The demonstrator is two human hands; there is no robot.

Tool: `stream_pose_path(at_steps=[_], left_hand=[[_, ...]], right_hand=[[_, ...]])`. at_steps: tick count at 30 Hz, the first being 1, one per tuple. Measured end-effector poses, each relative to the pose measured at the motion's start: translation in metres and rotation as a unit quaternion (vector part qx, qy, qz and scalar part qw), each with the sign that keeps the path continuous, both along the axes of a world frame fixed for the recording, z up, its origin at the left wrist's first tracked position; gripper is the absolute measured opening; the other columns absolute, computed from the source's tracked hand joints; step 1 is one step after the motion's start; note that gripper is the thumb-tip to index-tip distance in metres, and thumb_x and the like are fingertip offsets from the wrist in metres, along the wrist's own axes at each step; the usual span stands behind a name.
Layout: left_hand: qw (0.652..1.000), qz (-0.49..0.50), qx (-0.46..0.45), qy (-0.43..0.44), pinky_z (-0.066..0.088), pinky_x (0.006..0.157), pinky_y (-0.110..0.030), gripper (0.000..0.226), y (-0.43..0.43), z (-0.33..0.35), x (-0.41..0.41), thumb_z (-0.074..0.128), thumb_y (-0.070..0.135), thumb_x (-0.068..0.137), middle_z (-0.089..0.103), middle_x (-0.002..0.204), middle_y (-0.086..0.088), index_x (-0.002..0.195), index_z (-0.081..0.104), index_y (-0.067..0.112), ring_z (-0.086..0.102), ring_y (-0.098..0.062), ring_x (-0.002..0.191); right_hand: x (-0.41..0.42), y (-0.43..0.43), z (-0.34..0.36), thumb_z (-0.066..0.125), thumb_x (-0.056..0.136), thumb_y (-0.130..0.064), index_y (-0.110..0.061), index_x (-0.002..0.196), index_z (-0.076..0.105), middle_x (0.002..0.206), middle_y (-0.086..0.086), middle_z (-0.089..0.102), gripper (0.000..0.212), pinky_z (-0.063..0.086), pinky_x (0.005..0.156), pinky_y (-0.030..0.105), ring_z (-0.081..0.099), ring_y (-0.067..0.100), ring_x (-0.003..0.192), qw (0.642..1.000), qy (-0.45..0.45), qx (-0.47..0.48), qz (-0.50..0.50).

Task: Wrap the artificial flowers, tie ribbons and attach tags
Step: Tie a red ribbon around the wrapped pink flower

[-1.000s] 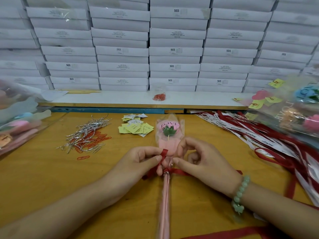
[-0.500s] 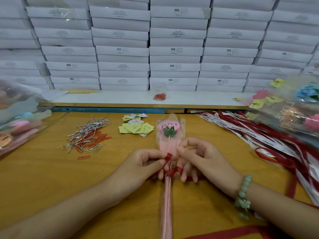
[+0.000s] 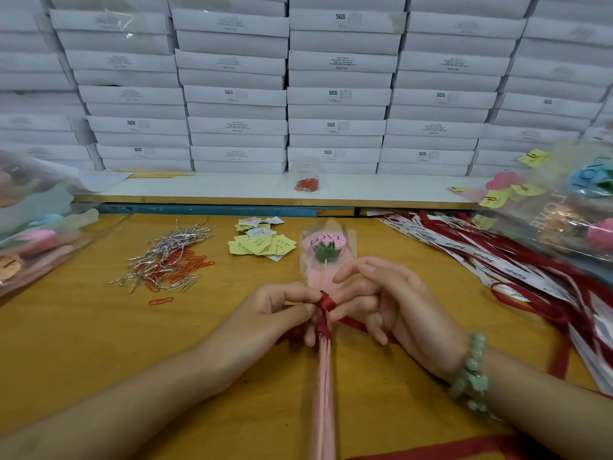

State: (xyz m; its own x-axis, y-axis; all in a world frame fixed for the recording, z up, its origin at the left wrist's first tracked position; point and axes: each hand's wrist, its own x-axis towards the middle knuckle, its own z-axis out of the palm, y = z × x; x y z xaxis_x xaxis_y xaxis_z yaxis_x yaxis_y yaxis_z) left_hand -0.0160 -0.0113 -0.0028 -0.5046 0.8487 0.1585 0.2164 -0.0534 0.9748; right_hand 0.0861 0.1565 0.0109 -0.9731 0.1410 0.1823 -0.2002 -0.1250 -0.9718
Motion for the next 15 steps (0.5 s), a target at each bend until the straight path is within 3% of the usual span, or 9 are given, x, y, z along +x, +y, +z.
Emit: stream_pose_path(at_steps=[5,12,15], left_hand=[[0.998,-0.017,-0.030,0.052,0.044,0.064,-0.017,0.022,-0.0007,0.0016,0.0025,0.048,-0.003,0.097,0.060,0.069,0.003,0.089,0.068,-0.005,0.056,-0.006,0.063],[0.998,-0.003,-0.033,0.056,0.043,0.062,-0.016,0.024,-0.0019,0.0017,0.0023,0.046,-0.005,0.096,0.058,0.072,0.003,0.093,0.070,-0.002,0.054,-0.007,0.063],[0.999,-0.004,-0.021,0.035,0.040,0.063,-0.020,0.019,-0.0012,0.0003,-0.0001,0.050,-0.001,0.093,0.057,0.079,-0.015,0.101,0.064,-0.010,0.051,-0.011,0.063]], right_hand=[[0.0000,0.0000,-0.0019,0.046,0.094,-0.029,-0.012,0.092,0.066,0.097,0.020,0.073,0.026,0.034,0.032,0.015,0.073,0.028,0.085,0.999,0.028,-0.001,0.020],[-0.0007,0.0010,-0.0042,0.048,0.095,-0.027,-0.004,0.101,0.060,0.103,0.022,0.071,0.027,0.038,0.032,0.015,0.073,0.024,0.089,0.998,0.037,-0.003,0.059],[-0.0009,0.0013,-0.0039,0.048,0.094,-0.026,-0.003,0.106,0.057,0.112,0.021,0.069,0.027,0.040,0.034,0.016,0.069,0.028,0.103,0.996,0.039,-0.012,0.078]])
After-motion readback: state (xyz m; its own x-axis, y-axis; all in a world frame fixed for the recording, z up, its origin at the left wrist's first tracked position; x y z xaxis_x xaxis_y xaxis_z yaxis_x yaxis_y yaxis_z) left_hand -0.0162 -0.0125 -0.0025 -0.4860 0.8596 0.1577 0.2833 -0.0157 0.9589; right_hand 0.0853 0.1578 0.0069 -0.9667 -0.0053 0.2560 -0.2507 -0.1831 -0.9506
